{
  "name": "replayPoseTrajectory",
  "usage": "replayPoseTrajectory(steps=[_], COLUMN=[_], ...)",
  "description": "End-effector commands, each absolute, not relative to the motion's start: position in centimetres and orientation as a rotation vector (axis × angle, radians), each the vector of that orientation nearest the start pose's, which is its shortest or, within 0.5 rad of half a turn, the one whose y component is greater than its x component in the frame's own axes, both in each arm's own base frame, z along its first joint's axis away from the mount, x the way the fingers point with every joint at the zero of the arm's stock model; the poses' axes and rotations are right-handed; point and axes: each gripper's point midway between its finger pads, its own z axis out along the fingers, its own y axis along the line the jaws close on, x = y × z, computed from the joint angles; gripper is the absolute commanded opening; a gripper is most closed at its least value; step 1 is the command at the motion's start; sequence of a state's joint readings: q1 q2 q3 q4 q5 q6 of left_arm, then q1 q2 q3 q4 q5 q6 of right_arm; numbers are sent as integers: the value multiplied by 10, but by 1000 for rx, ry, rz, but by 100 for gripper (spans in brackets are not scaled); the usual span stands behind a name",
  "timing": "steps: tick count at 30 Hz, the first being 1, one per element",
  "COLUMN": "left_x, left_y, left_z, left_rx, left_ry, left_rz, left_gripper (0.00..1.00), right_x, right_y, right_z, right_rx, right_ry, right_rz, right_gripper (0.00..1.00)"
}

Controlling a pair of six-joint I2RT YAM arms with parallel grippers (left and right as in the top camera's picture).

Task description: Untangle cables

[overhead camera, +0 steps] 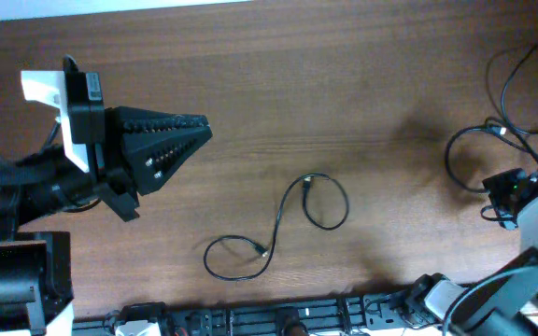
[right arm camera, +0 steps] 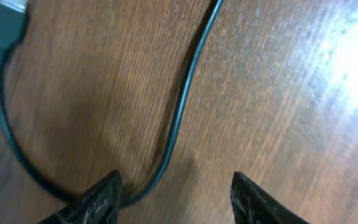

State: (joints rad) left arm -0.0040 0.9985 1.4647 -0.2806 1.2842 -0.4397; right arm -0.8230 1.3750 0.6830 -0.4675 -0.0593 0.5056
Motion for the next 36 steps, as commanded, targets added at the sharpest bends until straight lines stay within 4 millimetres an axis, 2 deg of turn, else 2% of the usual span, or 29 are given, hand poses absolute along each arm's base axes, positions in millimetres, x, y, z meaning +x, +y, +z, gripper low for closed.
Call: replayPoseTrajectory(steps=[1,3,5,6,7,12,15,17,20,23,26,29,32,33,34,35,36], left_x=[183,183,183,183,182,183,183,183,183,182,181,180,176,175,173,172,172], left_y=[-165,-165,-165,-165,-165,-165,-165,-165,-165,-166,-166,-167,-167,-168,-168,-168,-168], left_z=[526,526,526,526,526,525,524,523,523,522,520,516,516,515,515,515,515], left_rx=[828,828,828,828,828,826,818,817,815,818,816,811,832,837,849,853,854], left_ry=[1427,1427,1427,1427,1427,1432,1442,1446,1448,1451,1466,1487,1484,1485,1483,1483,1482], left_rz=[-1222,-1222,-1222,-1222,-1222,-1226,-1233,-1235,-1237,-1243,-1261,-1284,-1299,-1306,-1314,-1317,-1318], left_gripper=[18,22,24,25,25,25,25,24,24,24,24,24,24,24,24,24,24], right_x=[206,210,212,212,213,245,263,278,306,328,342,343,341,336,328,320,314], right_y=[-206,-203,-201,-201,-201,-203,-216,-222,-236,-261,-285,-316,-347,-361,-374,-382,-388], right_z=[13,2,-7,-10,-14,-1,17,35,77,129,178,229,280,299,307,309,307], right_rx=[1715,1720,1727,1732,1733,1623,1570,1519,1412,1317,1249,1196,1049,1000,1012,1041,1065], right_ry=[2199,2216,2231,2237,2239,2167,2127,2096,2029,1947,1865,1760,1667,1623,1586,1567,1560], right_rz=[6,50,75,77,86,235,252,290,339,296,248,175,39,-42,-104,-146,-170], right_gripper=[54,40,38,32,4,4,4,4,4,4,4,4,4,4,4,8,47])
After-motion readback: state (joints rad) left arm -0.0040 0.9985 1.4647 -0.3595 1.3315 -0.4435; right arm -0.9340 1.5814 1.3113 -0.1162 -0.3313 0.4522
